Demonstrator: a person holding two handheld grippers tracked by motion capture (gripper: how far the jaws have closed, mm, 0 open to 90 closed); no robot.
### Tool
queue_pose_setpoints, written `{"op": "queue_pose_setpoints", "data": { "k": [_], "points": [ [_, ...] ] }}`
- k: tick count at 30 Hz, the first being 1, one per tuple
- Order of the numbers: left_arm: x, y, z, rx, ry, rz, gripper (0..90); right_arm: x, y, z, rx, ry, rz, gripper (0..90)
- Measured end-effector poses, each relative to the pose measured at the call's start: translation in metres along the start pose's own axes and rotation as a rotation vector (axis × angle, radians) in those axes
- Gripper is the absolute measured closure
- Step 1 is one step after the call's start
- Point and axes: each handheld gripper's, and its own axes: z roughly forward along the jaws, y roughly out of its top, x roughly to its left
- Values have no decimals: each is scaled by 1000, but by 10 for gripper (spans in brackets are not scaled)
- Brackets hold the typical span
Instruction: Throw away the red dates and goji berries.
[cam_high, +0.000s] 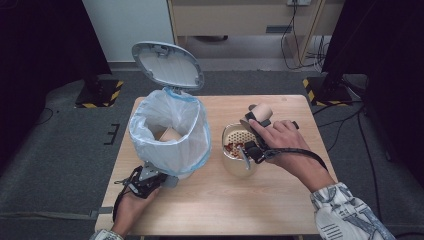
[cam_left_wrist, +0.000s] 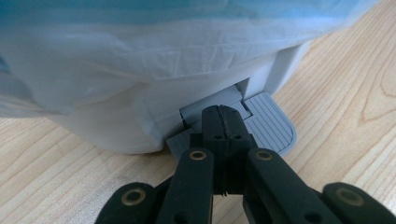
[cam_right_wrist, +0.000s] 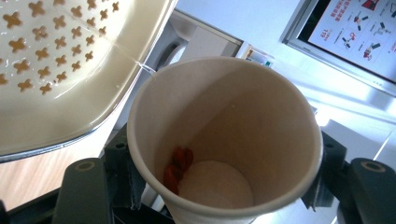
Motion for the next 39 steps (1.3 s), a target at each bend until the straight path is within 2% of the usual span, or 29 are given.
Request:
{"op": "queue_pose_setpoints", "data": {
  "k": [12,16,24,29,34,39],
  "points": [
    [0,0,0,-1,-1,-1,900,-4,-4,-1,-18,-12,39,312],
    [0,0,0,0,0,0,900,-6,-6,-1,-31,-13,75,312],
    [0,0,0,-1,-1,0,900,-12,-14,-1,-72,-19,179,312],
    [0,0,0,-1,-1,0,900,-15,-20,-2,-105,-11,302,312],
    [0,0,0,-1,-1,0,900,-17,-28,0,-133,-12,398,312],
    [0,0,0,-1,-1,0,900,-20,-37,3,-168,2,542,312]
  ]
}}
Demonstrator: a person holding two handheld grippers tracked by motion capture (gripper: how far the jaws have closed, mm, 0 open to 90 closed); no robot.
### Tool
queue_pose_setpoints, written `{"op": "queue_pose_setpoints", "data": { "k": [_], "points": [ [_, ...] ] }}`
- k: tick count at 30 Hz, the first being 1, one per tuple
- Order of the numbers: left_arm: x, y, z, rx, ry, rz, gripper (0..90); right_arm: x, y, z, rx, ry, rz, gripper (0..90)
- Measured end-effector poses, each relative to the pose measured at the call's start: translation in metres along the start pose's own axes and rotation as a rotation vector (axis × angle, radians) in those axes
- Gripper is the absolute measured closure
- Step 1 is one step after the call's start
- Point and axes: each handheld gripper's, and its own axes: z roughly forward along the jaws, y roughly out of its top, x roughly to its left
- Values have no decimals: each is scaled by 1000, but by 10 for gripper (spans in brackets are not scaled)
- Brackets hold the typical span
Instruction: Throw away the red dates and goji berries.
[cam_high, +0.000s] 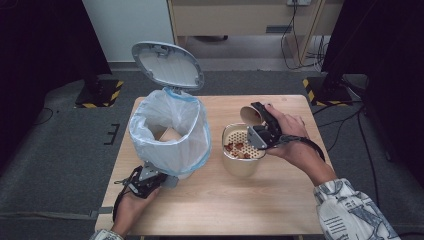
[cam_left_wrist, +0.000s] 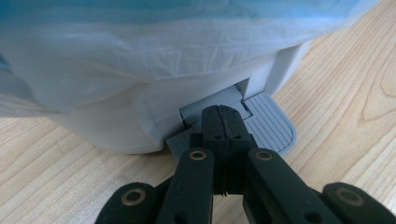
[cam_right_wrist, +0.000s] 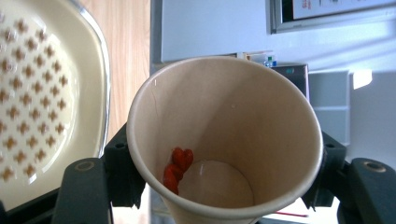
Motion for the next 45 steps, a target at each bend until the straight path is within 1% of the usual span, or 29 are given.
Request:
{"op": "queue_pose_setpoints", "data": {
  "k": [1,6,11,14,17,18,21,24,27,30,32,36,42,45],
  "points": [
    [0,0,0,-1,0,0,900,-2,-2,1,-8,2,23,312],
    [0,0,0,-1,0,0,900,-10,-8,1,-70,17,201,310],
    [0,0,0,-1,-1,0,900,-16,-13,2,-107,30,310,310],
    [0,0,0,-1,-1,-1,900,-18,-14,3,-113,30,325,309],
    [0,0,0,-1,-1,-1,900,-20,-13,3,-123,42,359,309],
    [0,0,0,-1,-1,-1,900,-20,-12,3,-127,48,377,309],
    [0,0,0,-1,-1,-1,900,-22,-11,4,-128,56,402,310],
    [0,0,0,-1,-1,-1,900,-25,-9,5,-128,61,420,309],
    [0,0,0,-2,-2,-2,900,-27,-6,7,-126,64,420,309],
    [0,0,0,-2,-2,-2,900,-29,-3,8,-128,73,432,309],
    [0,0,0,-2,-2,-2,900,-30,-2,9,-132,80,446,308],
    [0,0,0,-2,-2,-3,900,-33,0,10,-138,86,491,307],
    [0,0,0,-2,-2,-3,900,-37,1,10,-149,93,537,307],
    [0,0,0,-2,-3,-3,900,-39,3,10,-151,95,543,307]
  ]
}}
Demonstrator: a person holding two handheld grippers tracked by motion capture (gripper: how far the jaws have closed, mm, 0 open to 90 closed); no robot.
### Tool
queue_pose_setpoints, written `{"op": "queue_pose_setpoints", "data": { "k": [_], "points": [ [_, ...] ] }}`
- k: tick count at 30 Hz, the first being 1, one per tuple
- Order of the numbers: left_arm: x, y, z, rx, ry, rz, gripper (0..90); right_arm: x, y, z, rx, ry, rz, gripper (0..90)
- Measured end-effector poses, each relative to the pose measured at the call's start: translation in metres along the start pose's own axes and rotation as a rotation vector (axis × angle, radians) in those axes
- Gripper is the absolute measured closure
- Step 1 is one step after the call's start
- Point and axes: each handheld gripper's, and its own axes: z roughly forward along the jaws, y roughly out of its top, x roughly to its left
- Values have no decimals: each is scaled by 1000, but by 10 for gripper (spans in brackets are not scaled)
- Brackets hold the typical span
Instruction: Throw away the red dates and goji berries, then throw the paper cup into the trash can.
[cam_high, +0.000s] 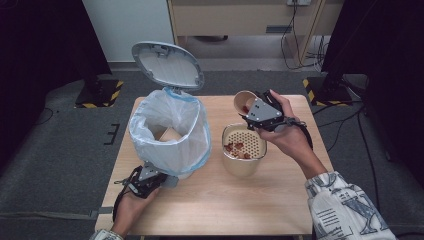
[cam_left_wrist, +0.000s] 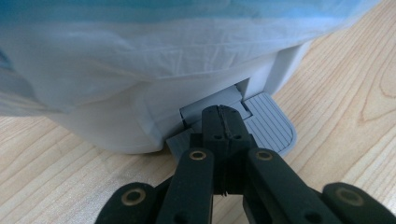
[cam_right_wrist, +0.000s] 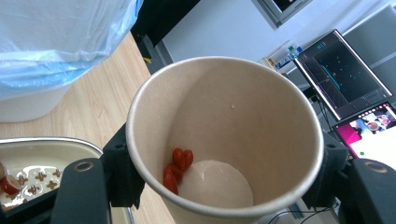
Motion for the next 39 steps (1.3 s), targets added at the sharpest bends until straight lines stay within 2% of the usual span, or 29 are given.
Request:
{"op": "queue_pose_setpoints", "data": {
  "k": [7,17,26,39],
  "points": [
    [0,0,0,0,0,-1,900,-2,9,0,-16,15,30,307],
    [0,0,0,0,-1,-2,900,-3,20,0,-32,36,47,306],
    [0,0,0,1,1,-1,900,-3,35,0,-51,72,88,303],
    [0,0,0,-1,-1,-5,900,-5,52,4,-46,100,98,303]
  ]
}}
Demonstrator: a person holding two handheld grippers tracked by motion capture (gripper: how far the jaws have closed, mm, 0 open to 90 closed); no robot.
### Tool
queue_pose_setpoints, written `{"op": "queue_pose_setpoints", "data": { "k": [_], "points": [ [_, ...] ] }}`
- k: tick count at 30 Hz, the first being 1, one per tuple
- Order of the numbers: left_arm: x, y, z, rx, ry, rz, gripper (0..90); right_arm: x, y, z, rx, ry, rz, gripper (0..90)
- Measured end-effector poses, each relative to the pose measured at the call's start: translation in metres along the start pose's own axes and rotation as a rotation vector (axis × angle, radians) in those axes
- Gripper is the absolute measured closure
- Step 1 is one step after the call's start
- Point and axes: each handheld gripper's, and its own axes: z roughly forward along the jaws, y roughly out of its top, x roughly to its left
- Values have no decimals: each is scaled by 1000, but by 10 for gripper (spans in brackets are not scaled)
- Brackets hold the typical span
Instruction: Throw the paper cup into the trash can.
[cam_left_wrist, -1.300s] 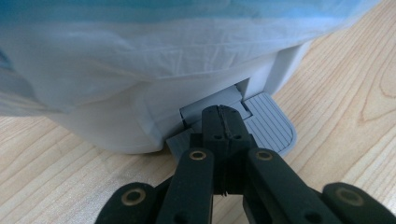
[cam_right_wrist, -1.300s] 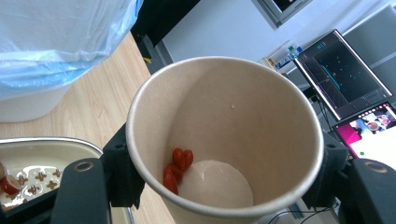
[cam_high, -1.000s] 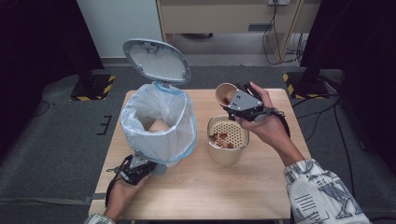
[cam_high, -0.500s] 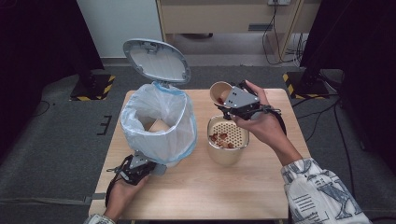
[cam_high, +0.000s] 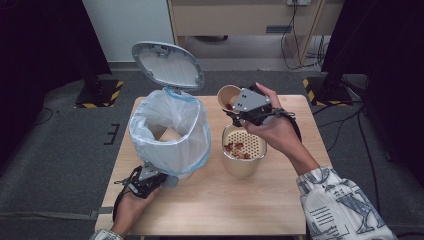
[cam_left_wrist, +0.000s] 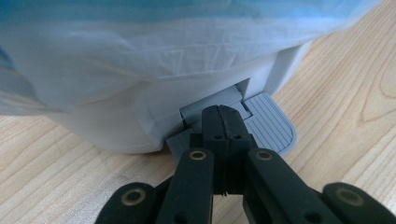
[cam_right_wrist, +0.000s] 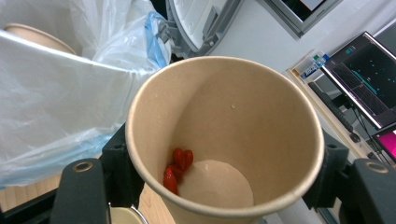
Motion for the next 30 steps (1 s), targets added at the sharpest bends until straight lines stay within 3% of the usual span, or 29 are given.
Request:
{"op": "queue_pose_setpoints", "data": {
  "k": [30],
  "points": [
    [-1,0,0,-3,2,-5,900,-2,33,9,-25,63,40,302]
  ]
}}
